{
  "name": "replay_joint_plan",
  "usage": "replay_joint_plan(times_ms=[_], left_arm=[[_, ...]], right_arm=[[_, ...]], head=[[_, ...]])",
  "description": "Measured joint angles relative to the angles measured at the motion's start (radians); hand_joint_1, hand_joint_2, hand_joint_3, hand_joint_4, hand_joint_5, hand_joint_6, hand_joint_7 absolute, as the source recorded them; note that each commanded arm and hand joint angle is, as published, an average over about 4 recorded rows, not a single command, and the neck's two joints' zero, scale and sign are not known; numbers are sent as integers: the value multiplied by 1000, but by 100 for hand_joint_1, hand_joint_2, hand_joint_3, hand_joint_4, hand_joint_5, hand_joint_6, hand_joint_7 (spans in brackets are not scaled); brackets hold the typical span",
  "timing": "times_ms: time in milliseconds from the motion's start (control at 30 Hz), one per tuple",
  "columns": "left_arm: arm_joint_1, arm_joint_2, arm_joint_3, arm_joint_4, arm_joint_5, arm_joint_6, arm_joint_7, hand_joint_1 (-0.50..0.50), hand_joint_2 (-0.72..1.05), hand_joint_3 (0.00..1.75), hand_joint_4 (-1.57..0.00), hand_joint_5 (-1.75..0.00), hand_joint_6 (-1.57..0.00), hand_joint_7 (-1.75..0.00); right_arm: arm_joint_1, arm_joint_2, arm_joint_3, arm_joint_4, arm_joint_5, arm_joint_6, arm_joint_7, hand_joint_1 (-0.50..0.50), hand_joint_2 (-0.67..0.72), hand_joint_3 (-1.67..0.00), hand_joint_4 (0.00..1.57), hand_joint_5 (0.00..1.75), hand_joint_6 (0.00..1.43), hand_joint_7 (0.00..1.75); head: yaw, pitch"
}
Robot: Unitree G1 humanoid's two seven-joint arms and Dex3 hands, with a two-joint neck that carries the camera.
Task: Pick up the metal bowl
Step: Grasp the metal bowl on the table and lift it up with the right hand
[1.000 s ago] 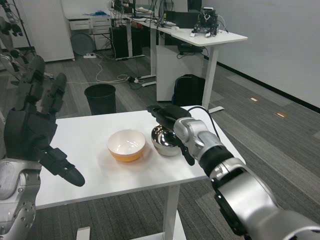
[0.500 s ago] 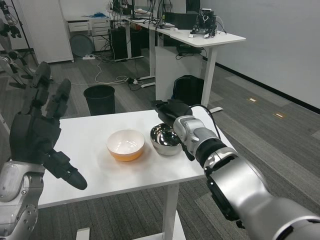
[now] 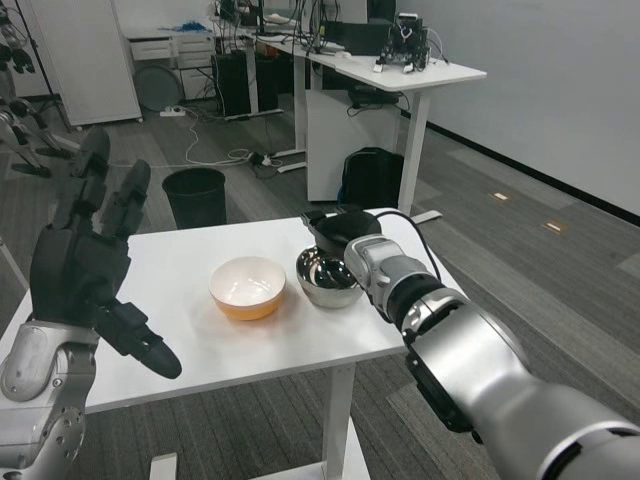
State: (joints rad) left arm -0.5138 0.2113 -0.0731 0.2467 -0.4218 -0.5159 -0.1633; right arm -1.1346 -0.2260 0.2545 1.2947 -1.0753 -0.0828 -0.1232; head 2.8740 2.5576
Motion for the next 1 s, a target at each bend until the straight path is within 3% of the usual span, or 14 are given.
replay_joint_plan(times_ms=[100, 167, 300, 333, 700, 1000], left_arm=[[0, 0, 0, 2, -1, 0, -2, -50, -72, 9, 0, -10, 0, 0], [0, 0, 0, 3, -1, 0, -2, -50, -72, 7, 0, -10, 0, 0], [0, -1, 0, 8, -1, 0, -2, -50, -72, 7, 0, -10, 0, 0], [0, -1, 0, 10, -1, 0, -2, -50, -72, 9, 0, -10, 0, 0], [0, -1, 0, 13, -1, -4, -2, -50, -72, 4, 0, -10, 0, 0], [0, -1, 0, 13, -1, -6, -2, -50, -72, 4, 0, -10, 0, 0]], right_arm=[[-1, 1, 16, 19, 0, 0, 1, -46, 66, 0, 0, 0, 0, 14], [-1, 1, 25, 28, 0, 0, 2, -46, 66, 0, 0, 19, 0, 14], [0, 2, 38, 37, -1, 0, 10, -46, 66, 0, 7, 102, 0, 30], [1, 3, 43, 38, -2, 0, 11, -46, 66, 0, 9, 114, 0, 35], [17, 5, 61, 41, -19, 0, 17, -46, 60, 0, 31, 167, 0, 77], [28, 5, 66, 41, -20, 0, 25, -46, 60, 0, 49, 175, 0, 129]], head=[[2, -3], [4, -6], [14, -19], [17, -22], [25, -46], [36, -62]])
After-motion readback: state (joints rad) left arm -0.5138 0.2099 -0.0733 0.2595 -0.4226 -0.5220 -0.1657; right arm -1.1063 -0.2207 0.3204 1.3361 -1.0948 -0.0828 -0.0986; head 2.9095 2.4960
